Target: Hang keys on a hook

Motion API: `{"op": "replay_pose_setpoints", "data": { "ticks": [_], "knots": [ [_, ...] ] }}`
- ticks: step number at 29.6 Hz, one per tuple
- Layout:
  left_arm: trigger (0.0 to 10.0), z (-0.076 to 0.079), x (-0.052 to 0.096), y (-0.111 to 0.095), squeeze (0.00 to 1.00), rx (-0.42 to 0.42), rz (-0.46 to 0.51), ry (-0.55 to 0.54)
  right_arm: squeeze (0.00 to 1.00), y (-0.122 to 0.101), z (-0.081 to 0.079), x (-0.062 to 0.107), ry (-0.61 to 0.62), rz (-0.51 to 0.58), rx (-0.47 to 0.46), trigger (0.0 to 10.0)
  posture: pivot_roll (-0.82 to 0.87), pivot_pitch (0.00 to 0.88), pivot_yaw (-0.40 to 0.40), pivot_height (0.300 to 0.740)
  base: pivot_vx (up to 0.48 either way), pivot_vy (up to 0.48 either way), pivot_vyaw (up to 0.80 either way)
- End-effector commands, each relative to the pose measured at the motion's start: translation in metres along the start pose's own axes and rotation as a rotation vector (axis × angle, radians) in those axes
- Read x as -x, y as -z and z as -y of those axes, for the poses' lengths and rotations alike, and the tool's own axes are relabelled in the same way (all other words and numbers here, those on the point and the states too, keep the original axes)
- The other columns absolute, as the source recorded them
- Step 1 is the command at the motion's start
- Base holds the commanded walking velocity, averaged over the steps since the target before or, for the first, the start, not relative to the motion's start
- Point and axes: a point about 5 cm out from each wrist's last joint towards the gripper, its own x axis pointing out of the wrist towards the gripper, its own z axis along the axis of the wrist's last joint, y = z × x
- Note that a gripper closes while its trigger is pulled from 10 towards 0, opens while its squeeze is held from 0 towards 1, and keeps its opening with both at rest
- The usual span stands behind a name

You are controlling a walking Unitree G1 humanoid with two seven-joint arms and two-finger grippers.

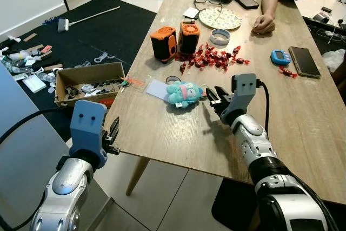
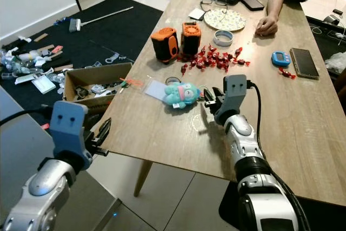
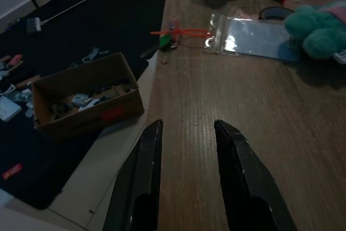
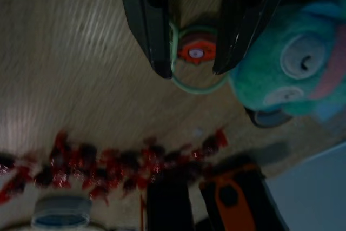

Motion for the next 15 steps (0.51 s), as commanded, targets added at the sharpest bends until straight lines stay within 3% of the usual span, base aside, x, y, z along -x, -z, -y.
{"op": "replay_pose_setpoints", "data": {
  "ticks": [1, 15],
  "knots": [
    [10.0, -0.0006, 0.0046, 0.0018, 0.0, -0.001, -0.015, -0.007, 0.0, 0.0138, 0.0006, 0.0033, 0.014, -0.056, -0.027, 10.0, 0.33, 0.296, -0.037, 0.74, 0.0, 0.0, 0.0],
    [10.0, 0.0025, 0.004, 0.0024, 0.0, 0.001, -0.025, 0.004, 0.0, 0.0148, -0.0038, -0.0013, -0.043, -0.084, -0.06, 10.0, 0.32, 0.285, -0.034, 0.74, 0.0, 0.0, 0.0]
  ]
}}
